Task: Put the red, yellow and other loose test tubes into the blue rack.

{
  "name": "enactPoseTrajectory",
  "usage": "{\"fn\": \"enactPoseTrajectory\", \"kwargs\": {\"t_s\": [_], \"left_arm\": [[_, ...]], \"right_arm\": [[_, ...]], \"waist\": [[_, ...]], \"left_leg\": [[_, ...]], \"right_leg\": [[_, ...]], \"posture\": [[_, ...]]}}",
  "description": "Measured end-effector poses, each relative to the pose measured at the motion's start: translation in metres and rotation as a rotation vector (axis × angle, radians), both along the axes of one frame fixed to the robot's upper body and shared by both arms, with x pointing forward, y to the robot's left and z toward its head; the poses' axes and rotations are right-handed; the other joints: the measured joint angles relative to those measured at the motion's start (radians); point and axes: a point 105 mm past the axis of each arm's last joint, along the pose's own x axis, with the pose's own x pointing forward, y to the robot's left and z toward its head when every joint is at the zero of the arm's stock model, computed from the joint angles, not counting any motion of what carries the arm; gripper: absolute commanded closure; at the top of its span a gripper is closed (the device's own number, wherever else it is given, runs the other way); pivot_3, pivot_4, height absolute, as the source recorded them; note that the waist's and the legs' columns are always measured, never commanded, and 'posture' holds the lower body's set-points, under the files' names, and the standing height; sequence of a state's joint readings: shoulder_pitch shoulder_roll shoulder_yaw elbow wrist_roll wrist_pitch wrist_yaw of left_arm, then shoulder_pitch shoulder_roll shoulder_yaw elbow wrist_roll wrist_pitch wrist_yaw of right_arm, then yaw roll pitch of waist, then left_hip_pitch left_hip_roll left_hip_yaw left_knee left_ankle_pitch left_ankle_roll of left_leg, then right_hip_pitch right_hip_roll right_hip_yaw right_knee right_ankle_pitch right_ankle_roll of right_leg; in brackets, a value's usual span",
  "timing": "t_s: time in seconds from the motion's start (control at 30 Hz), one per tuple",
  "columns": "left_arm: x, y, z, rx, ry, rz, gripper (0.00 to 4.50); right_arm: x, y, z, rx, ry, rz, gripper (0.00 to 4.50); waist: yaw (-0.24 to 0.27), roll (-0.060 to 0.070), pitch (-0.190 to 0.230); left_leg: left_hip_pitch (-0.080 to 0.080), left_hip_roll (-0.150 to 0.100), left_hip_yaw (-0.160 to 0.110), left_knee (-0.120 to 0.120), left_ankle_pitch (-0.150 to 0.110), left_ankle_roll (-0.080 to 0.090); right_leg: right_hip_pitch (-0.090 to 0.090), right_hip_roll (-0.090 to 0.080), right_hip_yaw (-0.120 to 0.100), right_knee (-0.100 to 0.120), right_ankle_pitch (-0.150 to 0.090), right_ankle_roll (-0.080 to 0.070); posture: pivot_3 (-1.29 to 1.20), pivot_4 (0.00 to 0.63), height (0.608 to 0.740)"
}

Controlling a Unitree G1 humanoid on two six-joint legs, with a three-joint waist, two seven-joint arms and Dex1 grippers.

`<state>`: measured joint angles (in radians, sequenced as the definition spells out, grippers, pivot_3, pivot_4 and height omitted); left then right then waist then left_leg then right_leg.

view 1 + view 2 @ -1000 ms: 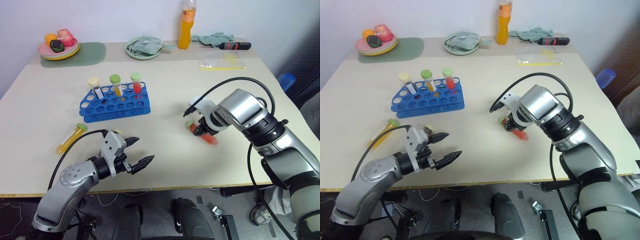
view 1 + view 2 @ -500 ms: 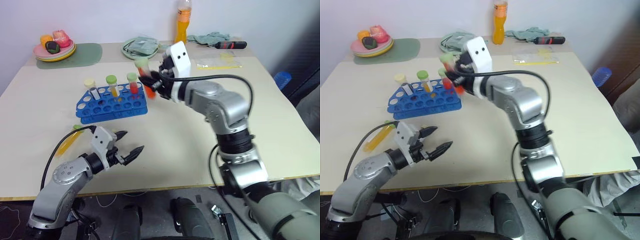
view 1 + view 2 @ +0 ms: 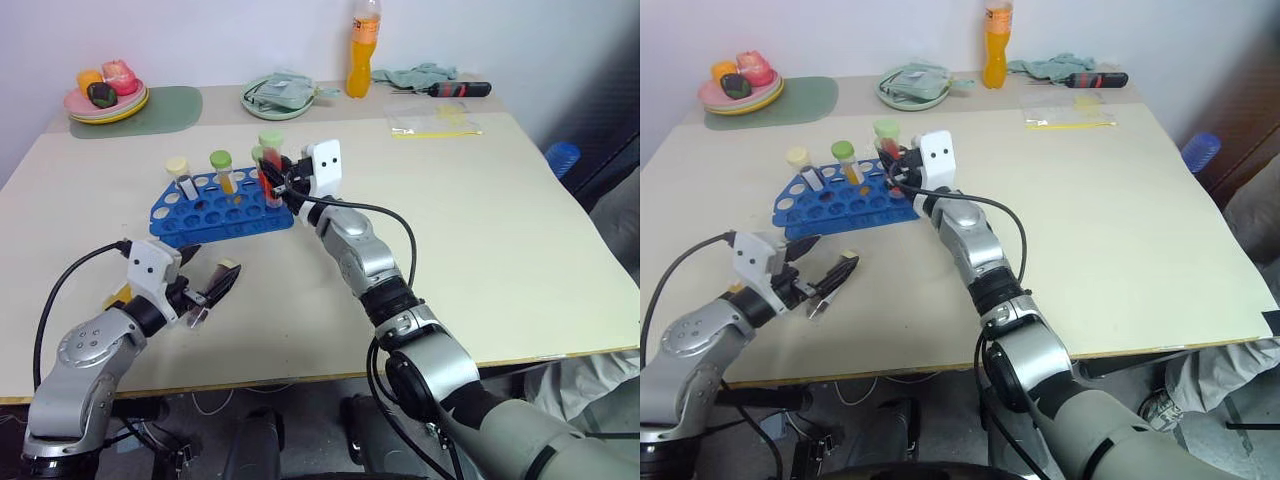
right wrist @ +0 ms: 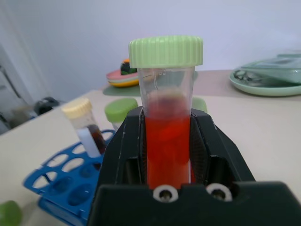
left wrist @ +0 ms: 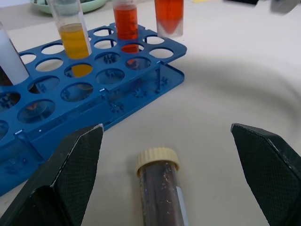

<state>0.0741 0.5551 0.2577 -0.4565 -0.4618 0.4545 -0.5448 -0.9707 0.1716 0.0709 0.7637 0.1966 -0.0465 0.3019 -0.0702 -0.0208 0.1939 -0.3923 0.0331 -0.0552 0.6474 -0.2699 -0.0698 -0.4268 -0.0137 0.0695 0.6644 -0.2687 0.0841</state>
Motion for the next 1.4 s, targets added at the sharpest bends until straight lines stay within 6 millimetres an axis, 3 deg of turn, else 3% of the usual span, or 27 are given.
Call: {"fn": "enactPoseTrajectory", "kwargs": {"t_s": [0.3,0.77,1.27,1.4], "left_arm": [[-0.001,-0.004,0.004,-0.002,-0.006,0.002,0.00],[-0.003,0.004,-0.011,-0.012,0.018,-0.013,0.00],[-0.001,0.000,-0.001,-0.010,-0.006,-0.001,0.00],[-0.001,0.000,-0.001,-0.010,-0.005,-0.001,0.00]], "right_arm": [[0.003,0.008,-0.012,-0.054,0.011,0.019,3.74],[0.007,0.009,-0.017,-0.084,-0.001,-0.023,3.74],[0.004,0.014,-0.018,-0.104,-0.030,0.011,3.74],[0.002,0.016,-0.019,-0.107,-0.034,0.036,1.75]], "waist": [[0.000,0.000,0.000],[0.000,0.000,0.000],[-0.002,0.000,0.000],[-0.001,0.000,0.000]], "left_leg": [[0.000,0.000,0.000,0.000,0.000,0.000],[0.000,0.000,0.000,0.000,0.000,0.000],[0.000,0.000,0.000,0.000,0.000,0.000],[0.000,0.000,0.000,0.000,0.000,0.000]], "right_leg": [[0.000,0.000,0.000,0.000,0.000,0.000],[0.000,0.000,0.000,0.000,0.000,0.000],[0.000,0.000,0.000,0.000,0.000,0.000],[0.000,0.000,0.000,0.000,0.000,0.000]], "posture": [[0.00,0.150,0.740],[0.00,0.150,0.740],[0.00,0.150,0.740],[0.00,0.150,0.740]]}}
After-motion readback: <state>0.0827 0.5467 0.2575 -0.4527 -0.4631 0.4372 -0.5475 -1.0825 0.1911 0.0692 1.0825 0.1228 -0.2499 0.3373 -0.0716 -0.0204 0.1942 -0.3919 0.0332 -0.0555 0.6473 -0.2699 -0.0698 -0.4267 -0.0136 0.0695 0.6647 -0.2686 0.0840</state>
